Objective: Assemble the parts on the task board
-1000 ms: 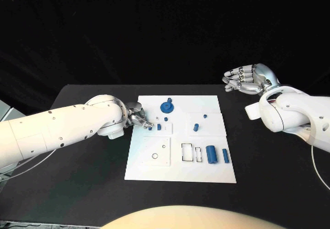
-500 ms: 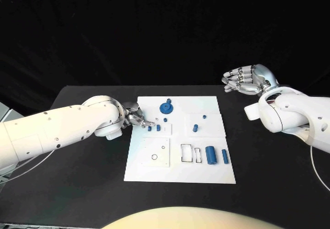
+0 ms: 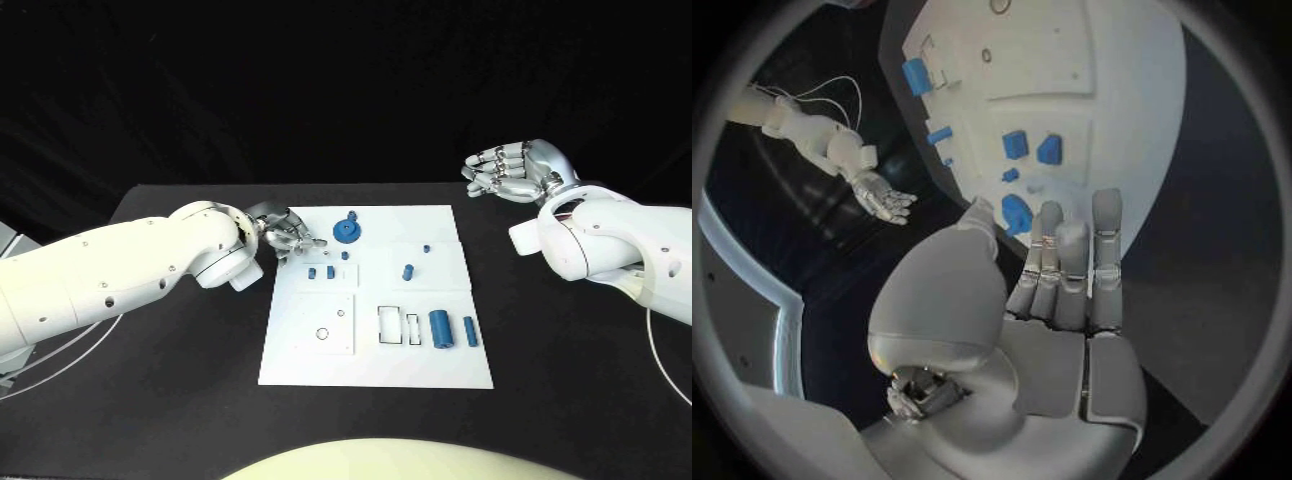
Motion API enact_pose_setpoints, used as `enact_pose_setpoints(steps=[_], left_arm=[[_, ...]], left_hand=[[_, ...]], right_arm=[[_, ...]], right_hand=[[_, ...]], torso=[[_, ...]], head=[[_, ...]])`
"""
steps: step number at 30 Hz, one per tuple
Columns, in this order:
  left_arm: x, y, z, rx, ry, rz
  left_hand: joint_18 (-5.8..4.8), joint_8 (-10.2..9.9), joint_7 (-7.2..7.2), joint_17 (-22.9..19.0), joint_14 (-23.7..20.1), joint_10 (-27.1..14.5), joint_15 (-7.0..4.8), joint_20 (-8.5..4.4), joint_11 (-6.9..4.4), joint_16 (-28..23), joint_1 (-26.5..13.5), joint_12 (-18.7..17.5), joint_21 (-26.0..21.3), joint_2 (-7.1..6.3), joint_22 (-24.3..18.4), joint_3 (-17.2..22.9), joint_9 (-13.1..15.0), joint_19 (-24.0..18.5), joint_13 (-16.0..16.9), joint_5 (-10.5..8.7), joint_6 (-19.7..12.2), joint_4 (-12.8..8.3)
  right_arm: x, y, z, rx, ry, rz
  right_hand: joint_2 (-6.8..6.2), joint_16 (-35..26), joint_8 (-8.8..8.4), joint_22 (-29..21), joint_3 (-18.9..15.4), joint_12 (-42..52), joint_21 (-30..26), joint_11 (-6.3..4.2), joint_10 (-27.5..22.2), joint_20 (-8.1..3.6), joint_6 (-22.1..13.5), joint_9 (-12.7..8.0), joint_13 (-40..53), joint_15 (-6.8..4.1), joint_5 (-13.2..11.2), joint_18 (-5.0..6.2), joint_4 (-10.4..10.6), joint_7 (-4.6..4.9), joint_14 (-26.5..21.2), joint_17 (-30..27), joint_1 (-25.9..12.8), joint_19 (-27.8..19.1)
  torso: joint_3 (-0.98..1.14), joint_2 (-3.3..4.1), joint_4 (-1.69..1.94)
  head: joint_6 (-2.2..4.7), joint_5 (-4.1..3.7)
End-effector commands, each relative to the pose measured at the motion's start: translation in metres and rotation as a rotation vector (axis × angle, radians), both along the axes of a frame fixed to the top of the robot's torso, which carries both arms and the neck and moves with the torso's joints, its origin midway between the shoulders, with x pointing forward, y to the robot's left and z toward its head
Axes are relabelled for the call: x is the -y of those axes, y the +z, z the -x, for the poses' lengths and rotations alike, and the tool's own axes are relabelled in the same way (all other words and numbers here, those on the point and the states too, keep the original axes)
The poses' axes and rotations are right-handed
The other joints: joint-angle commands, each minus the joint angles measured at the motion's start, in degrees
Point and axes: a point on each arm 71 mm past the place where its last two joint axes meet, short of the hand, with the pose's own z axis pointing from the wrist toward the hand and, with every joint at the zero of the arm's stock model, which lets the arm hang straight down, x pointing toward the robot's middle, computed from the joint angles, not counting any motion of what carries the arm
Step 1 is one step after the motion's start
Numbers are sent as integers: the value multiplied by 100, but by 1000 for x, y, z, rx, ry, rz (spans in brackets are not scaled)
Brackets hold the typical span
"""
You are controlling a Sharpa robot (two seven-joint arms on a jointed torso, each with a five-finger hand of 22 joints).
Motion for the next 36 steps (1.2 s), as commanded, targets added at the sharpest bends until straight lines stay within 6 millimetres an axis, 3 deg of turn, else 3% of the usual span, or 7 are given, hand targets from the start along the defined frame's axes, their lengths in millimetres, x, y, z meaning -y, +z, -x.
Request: enact_pose_setpoints(steps=[1, 4, 10, 15, 19, 29, 36], left_arm=[[13, 19, -2, 218, -55, 177], [22, 27, -1, 333, -130, 170], [44, 32, 1, 471, -301, 65], [60, 27, -1, 501, -417, -48], [66, 19, -3, 469, -479, -148], [73, 5, -12, 404, -521, -289], [79, 2, -17, 402, -521, -316]], left_hand=[[74, -47, 41, -624, -624, -367, 68, 80, 60, -456, 772, -294, -464, -100, -329, 344, -247, -223, -317, 3, -117, -8], [71, -184, 74, -942, -914, -534, 120, 132, 153, -704, 1374, -967, -841, -429, -569, 1073, -679, -265, -975, 16, -171, 34], [66, -203, 17, -1313, -923, -373, 118, 109, 143, -652, 1444, -1569, -872, -1051, -549, 2358, -1331, -177, -1801, -14, -47, -48], [69, -223, -24, -1435, -886, -310, 121, 100, 157, -565, 1388, -1756, -728, -1268, -412, 2769, -1593, -190, -2075, -11, 259, -197], [72, -296, -80, -1430, -742, -295, 120, 111, 149, -401, 1214, -1809, -639, -1384, -348, 2778, -1706, -130, -2164, -17, 317, -210], [72, -275, -98, -1372, -511, -152, 102, 103, 117, 100, 1010, -1726, -471, -1404, -218, 2812, -1787, -38, -2232, -16, 515, -238], [75, -300, -108, -816, -154, -77, 69, 81, 73, 597, 946, -1561, -322, -1400, -103, 2856, -1827, 17, -2184, -17, 499, -284]], right_arm=[[-1, 0, 0, 0, 13, -8], [-1, 0, 0, -1, 13, -8], [-2, -1, 0, -4, 18, -8], [-3, -1, 0, -6, 22, -8], [-4, -2, 0, -8, 28, -7], [-5, -2, -1, -6, 30, -1], [-7, -2, -1, -7, 36, -2]], right_hand=[[6, -24, -22, -13, -1, -20, -13, 40, 6, 3, 11, -2, -2, 18, -1, 76, -12, 35, -18, -10, -35, -23], [6, -24, -22, -13, -1, -20, -13, 40, 6, 3, 11, -2, -2, 18, -1, 76, -12, 35, -18, -10, -35, -23], [17, -29, -22, -32, 8, -21, -9, 35, 16, 2, 22, 0, 0, 14, -1, 79, -24, 30, -4, -13, -15, -16], [23, -34, -22, -53, 19, -24, -4, 29, 25, -1, 33, 2, 0, 9, 5, 81, -39, 25, 11, -17, 7, -6], [51, -52, -29, -98, 65, -34, 2, 22, 41, -8, 47, 3, -1, 1, 33, 82, -72, 18, 36, -27, 63, 15], [45, -88, -46, -169, 122, -59, 4, 19, 57, -16, 63, 2, -3, -3, 168, 80, -100, 16, 63, -45, 94, 39], [45, -93, -49, -178, 130, -62, 4, 19, 58, -17, 64, 2, -3, -3, 185, 79, -103, 16, 65, -48, 95, 41]], torso=[[-6, -2, 2], [-8, -4, 0], [1, -5, -1], [-5, -3, 7], [-5, 4, -4], [-11, 3, 4], [-2, -1, -4]], head=[[9, -10], [20, -17], [29, -18], [41, -28], [61, -18], [55, -25], [49, -14]])
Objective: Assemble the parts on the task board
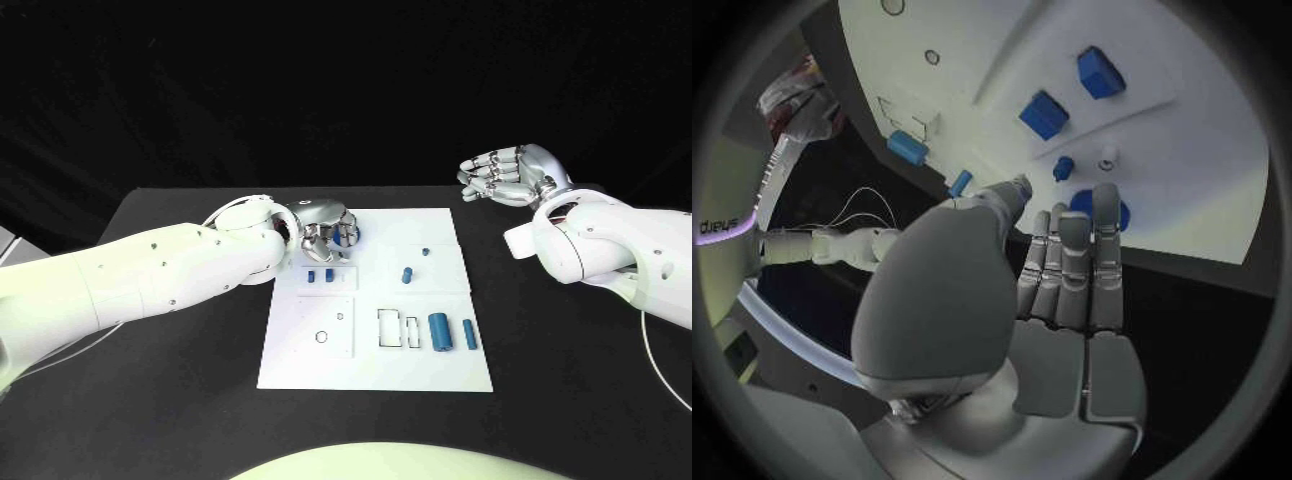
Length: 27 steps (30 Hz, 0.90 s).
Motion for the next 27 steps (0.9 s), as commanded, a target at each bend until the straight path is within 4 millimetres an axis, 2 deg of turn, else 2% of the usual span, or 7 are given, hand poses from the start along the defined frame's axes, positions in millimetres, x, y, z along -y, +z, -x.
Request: enact_pose_setpoints(steps=[1, 2, 6, 12, 18, 23, 27], left_arm=[[3, -3, -3, 4, -6, -62], [3, -3, -3, 7, -4, -61], [5, -4, -6, 16, 6, -62], [6, -9, -7, -19, 8, -94], [6, -11, -7, -48, 6, -119], [7, -12, -7, -62, 6, -119], [7, -13, -6, -70, 7, -117]], left_hand=[[78, -3, -22, 150, 100, 29, -3, -5, -2, 139, -80, 63, 57, -2, 42, 36, -11, 67, 21, -17, 18, -15], [79, 5, -28, 332, 230, 41, -14, -15, -16, 279, -85, 111, 111, 9, 81, 61, -15, 91, 37, -17, 37, -30], [80, 8, -24, 450, 317, 31, -24, -26, -23, 392, -71, 153, 174, 27, 129, 109, -23, 108, 49, -16, 52, -61], [76, 39, -61, 436, 314, 15, -30, -33, -35, 447, -69, 182, 236, 54, 185, 173, -23, 110, 53, -16, 134, -89], [61, 42, -96, 484, 347, 48, -56, -43, -68, 507, -91, 191, 337, 66, 297, 229, -34, 154, 45, -16, 202, -101], [-23, 18, -89, 936, 670, 194, -89, -68, -103, 766, -168, 248, 735, 51, 737, 284, -60, 467, 56, -16, 288, -118], [-55, 9, -85, 1090, 794, 253, -102, -77, -118, 864, -199, 254, 894, 47, 907, 317, -67, 590, 57, -16, 343, -132]], right_arm=[[-3, 0, 0, 2, 25, 1], [-3, 0, 0, 2, 25, 1], [-3, -1, 1, 1, 26, 0], [-4, -1, 1, 0, 28, -2], [-4, -1, 1, 0, 29, -2], [-5, -1, 1, -1, 31, -3], [-5, -1, 1, -1, 31, -3]], right_hand=[[-2, -37, -22, -5, 34, -39, 4, -1, 38, -16, 40, 1, -3, -1, 19, 80, -7, -2, 23, -7, 49, 41], [-2, -37, -22, -5, 34, -39, 4, -1, 38, -16, 40, 1, -3, -1, 19, 80, -7, -2, 23, -7, 49, 41], [-1, -43, -25, -17, 45, -43, 4, -1, 40, -17, 42, 1, -4, -2, 41, 79, -11, -2, 27, -10, 52, 45], [1, -46, -26, -23, 52, -45, 5, -1, 42, -18, 44, 1, -4, -2, 50, 79, -12, -2, 29, -11, 54, 47], [1, -46, -26, -23, 52, -45, 5, -1, 42, -18, 44, 1, -4, -2, 50, 79, -12, -2, 29, -11, 54, 47], [1, -46, -26, -23, 52, -45, 5, -1, 42, -18, 44, 1, -4, -2, 50, 79, -12, -2, 29, -11, 54, 47], [0, -49, -28, -31, 56, -48, 5, -1, 45, -19, 46, 1, -3, -3, 56, 79, -11, -2, 34, -13, 49, 50]], torso=[[4, -2, -1], [4, -2, -1], [1, 5, -3], [13, 0, -3], [5, -5, 9], [8, -3, 11], [4, -3, 8]], head=[[3, -6], [3, -6], [5, -6], [-9, -8], [-21, -6], [-24, -3], [-27, -4]])
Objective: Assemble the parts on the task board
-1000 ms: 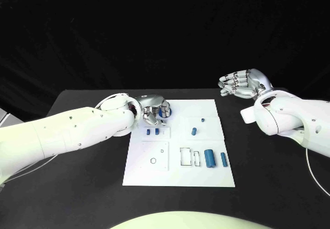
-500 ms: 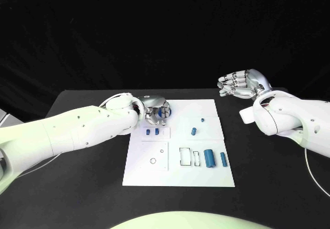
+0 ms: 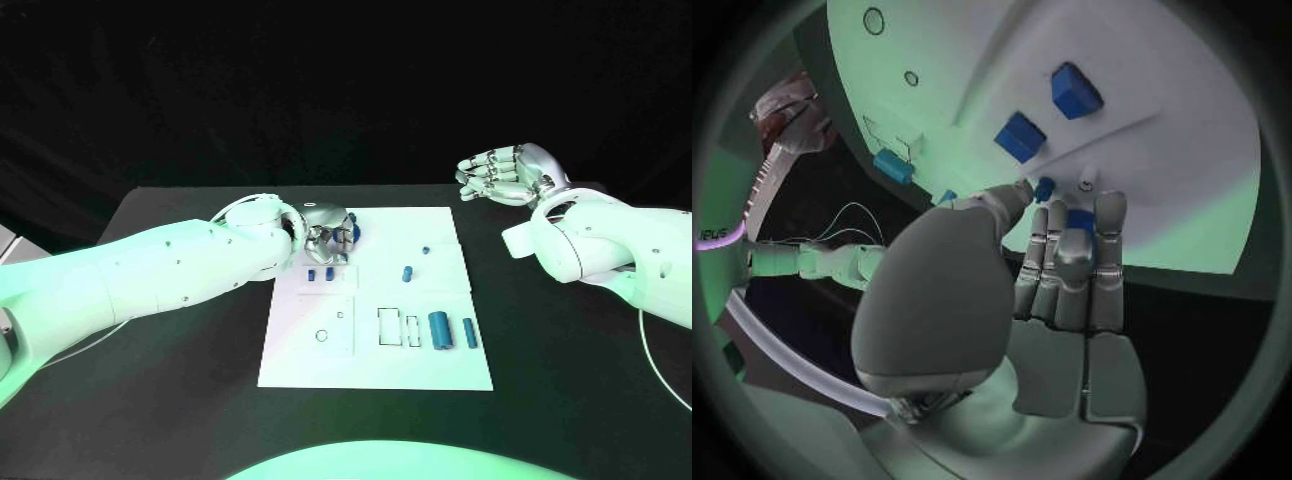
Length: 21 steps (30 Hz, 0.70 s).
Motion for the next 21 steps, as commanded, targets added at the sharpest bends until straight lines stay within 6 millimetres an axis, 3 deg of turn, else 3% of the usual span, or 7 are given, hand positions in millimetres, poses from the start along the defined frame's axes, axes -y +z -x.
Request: enact_pose_setpoints(steps=[1, 14, 21], left_arm=[[2, -2, 1, -31, -4, -16], [6, -3, 0, -22, -7, -4], [7, -4, -1, -19, -5, -3]], left_hand=[[-54, -21, 5, 69, 75, 55, 3, 6, -3, 47, -49, 17, 65, 1, 71, 36, -10, 73, 9, -16, 44, -7], [-90, -51, 16, 184, 193, 120, -21, -15, -26, 144, -8, -33, 277, 80, 294, 188, -22, 215, -14, -14, 135, -102], [-103, -74, 21, 211, 228, 128, -23, -19, -24, 169, -14, -76, 346, 99, 367, 237, -30, 260, -33, -15, 147, -133]], right_arm=[[-2, 0, 1, 3, 22, 0], [-3, 0, 1, -5, 29, -2], [-4, -1, 1, -14, 36, -2]], right_hand=[[0, -18, -28, -12, 40, -26, 5, -1, 45, 3, 41, 0, -4, -3, 35, 80, 5, 4, 34, -9, 50, 28], [-5, -24, -32, -23, 42, -30, 5, 1, 45, 3, 41, 0, -4, -2, 38, 79, 10, 7, 37, -11, 38, 31], [-10, -31, -37, -32, 41, -35, 4, 4, 43, 5, 38, -2, -5, 0, 35, 77, 15, 10, 36, -14, 26, 31]], torso=[[-5, 2, -2], [-9, -1, -8], [0, 3, -4]], head=[[-2, 2], [2, 2], [1, -10]])
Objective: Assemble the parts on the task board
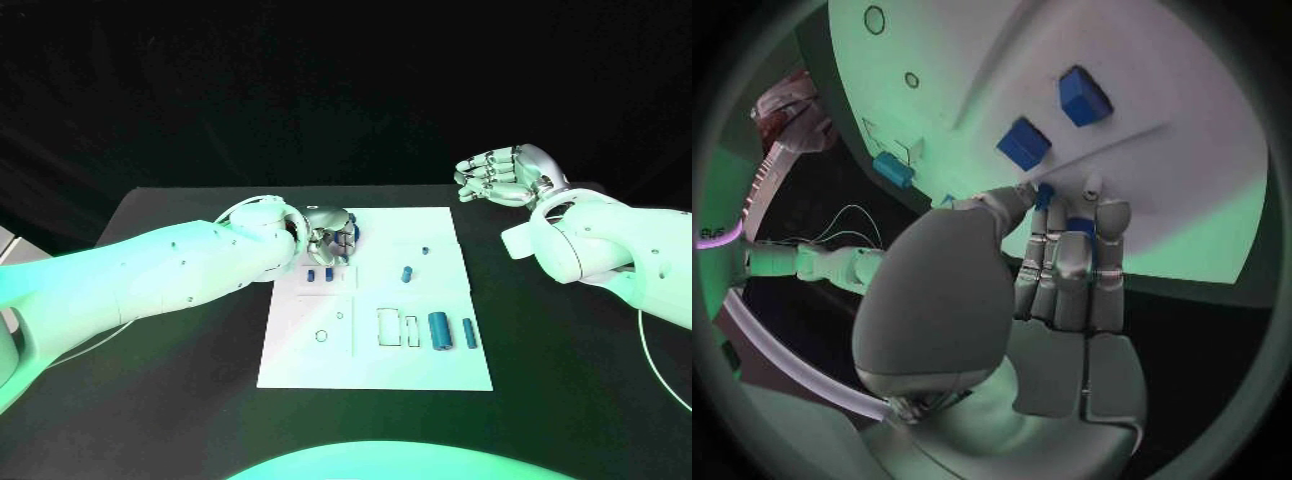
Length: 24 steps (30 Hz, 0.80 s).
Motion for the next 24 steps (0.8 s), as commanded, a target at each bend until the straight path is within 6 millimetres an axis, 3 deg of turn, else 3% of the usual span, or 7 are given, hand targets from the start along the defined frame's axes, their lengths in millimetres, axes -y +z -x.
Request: enact_pose_setpoints(steps=[1, 8, 16, 24], left_arm=[[2, 0, 0, -2, -4, 8], [3, -3, -1, -17, 0, -8], [2, -7, -2, -32, 2, -24], [4, -5, -2, 1, 0, 4]], left_hand=[[-103, -47, 14, -8, 39, 22, 10, 1, -1, 25, -21, -70, 31, 54, 23, 56, -15, 55, -23, -15, 34, -11], [-119, -89, 29, -2, 83, 106, 3, -5, -5, 62, 32, -211, 173, 138, 168, 274, -26, 108, -87, -12, 120, -179], [-132, -155, 48, 6, 117, 227, -2, -12, -4, 89, 20, -321, 333, 146, 323, 573, -46, 117, -129, -3, 197, -415], [-197, -128, -11, 283, 346, 547, -75, -59, -93, 200, -109, -342, 651, 198, 677, 700, 8, 353, -100, -1, 462, -633]], right_arm=[[-3, -1, 1, -10, 29, -1], [-3, -1, 1, -13, 32, -1], [-3, -1, 1, -14, 31, -1], [-3, -1, 1, -13, 32, -2]], right_hand=[[-11, -32, -39, -13, 24, -37, 4, 5, 42, 5, 36, -2, -5, 1, 35, 77, 0, 11, 36, -9, 23, 30], [-13, -35, -41, -17, 24, -39, 3, 7, 41, 5, 35, -3, -5, 2, 33, 76, 2, 13, 35, -10, 17, 30], [-13, -35, -41, -17, 24, -39, 3, 7, 41, 5, 35, -3, -5, 2, 33, 76, 2, 13, 35, -10, 17, 30], [-12, -42, -45, -30, 25, -44, 2, 8, 41, 7, 35, -3, -5, 4, 31, 76, 10, 14, 36, -13, 3, 30]], torso=[[3, 2, 3], [1, 8, -12], [4, -2, 5], [5, -1, 0]], head=[[-3, -24], [-8, -21], [-27, -39], [-32, -33]])
